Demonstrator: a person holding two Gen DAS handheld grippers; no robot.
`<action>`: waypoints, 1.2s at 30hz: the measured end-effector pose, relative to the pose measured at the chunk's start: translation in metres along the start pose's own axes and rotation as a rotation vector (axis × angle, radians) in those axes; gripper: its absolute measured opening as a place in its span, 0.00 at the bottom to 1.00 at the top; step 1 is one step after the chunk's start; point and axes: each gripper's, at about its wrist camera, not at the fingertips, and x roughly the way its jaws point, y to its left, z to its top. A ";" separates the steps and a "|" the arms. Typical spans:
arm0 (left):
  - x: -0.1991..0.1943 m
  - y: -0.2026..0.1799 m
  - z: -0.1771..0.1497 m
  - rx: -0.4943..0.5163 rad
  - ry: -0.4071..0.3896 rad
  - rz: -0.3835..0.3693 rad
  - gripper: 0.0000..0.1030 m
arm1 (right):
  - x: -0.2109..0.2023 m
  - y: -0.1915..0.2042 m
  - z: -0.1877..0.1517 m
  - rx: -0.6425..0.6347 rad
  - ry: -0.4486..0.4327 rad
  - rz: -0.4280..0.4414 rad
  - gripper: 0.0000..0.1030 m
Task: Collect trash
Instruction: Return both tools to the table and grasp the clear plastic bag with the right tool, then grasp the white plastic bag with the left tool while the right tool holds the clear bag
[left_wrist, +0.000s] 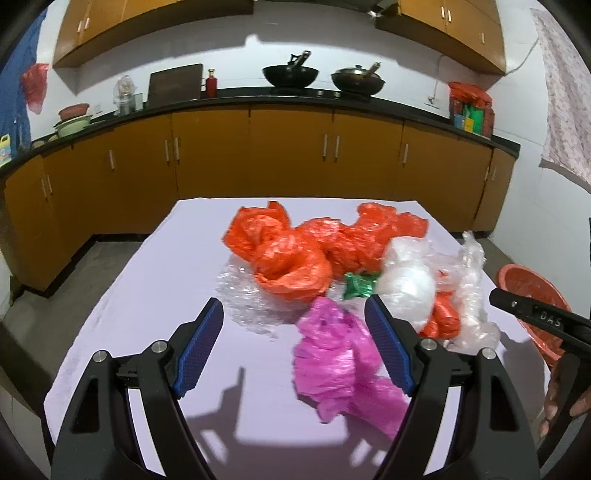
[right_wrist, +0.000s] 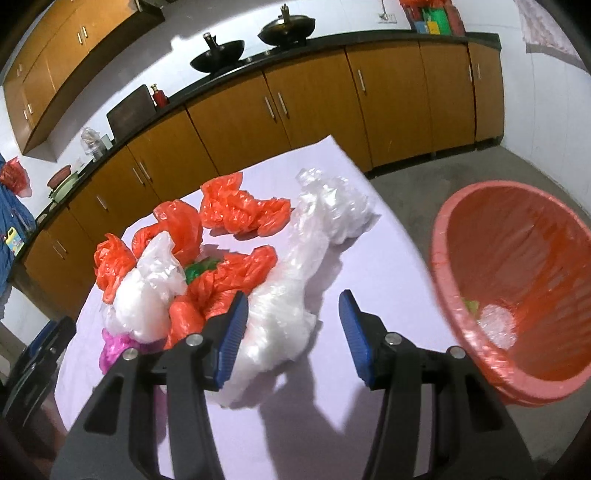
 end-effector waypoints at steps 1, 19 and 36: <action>0.001 0.004 0.000 -0.006 0.000 0.003 0.76 | 0.004 0.002 0.001 -0.003 0.008 -0.001 0.49; 0.016 -0.041 0.016 0.055 0.001 -0.132 0.77 | 0.014 0.006 -0.015 -0.061 0.051 0.017 0.33; 0.056 -0.074 0.011 0.103 0.152 -0.203 0.55 | -0.039 -0.021 -0.028 -0.024 -0.007 0.013 0.33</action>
